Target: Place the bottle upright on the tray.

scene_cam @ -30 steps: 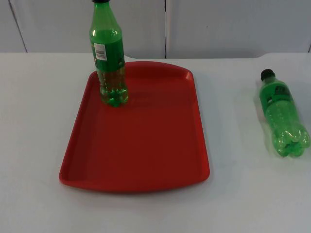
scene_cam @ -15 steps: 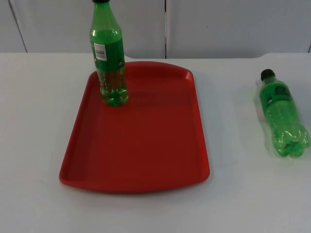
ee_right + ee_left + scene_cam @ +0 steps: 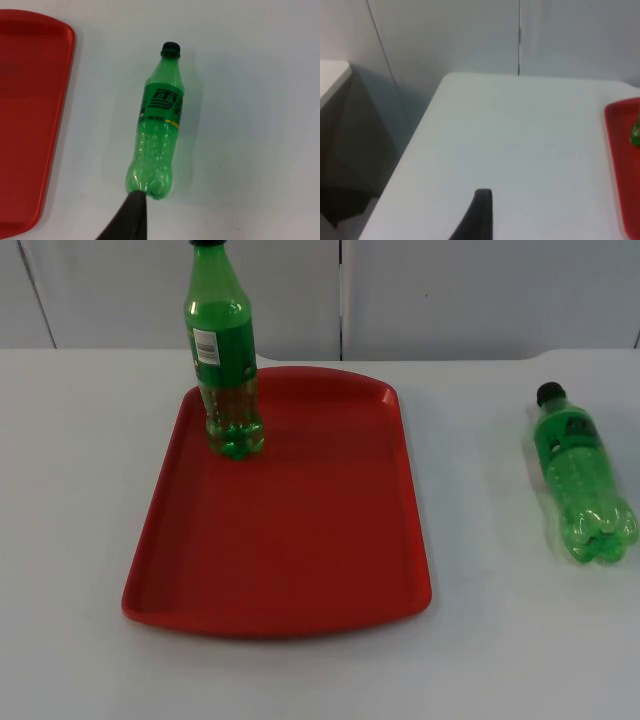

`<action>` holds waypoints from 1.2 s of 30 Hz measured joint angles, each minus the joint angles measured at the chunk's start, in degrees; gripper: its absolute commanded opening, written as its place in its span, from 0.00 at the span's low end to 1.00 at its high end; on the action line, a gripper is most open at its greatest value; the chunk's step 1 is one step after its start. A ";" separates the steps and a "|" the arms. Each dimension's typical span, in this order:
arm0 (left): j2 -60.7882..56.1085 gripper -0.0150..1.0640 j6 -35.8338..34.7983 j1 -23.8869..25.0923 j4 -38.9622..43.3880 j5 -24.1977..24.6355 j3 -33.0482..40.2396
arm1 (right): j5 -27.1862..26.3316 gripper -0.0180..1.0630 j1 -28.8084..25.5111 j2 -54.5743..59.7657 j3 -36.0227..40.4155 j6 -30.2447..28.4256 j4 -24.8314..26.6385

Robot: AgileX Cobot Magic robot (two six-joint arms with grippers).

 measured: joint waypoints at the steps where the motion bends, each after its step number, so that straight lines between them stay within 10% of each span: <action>1: 0.00 0.80 0.00 0.00 0.00 0.10 0.56 | 0.00 0.98 0.00 0.00 0.00 0.00 0.00; 21: 0.00 0.80 0.00 0.00 0.00 2.75 1.78 | 2.32 0.98 0.00 0.70 -0.42 0.00 0.00; 36: 0.00 0.80 0.00 0.00 0.00 2.88 1.78 | 12.38 0.98 0.00 28.31 -24.87 0.00 6.20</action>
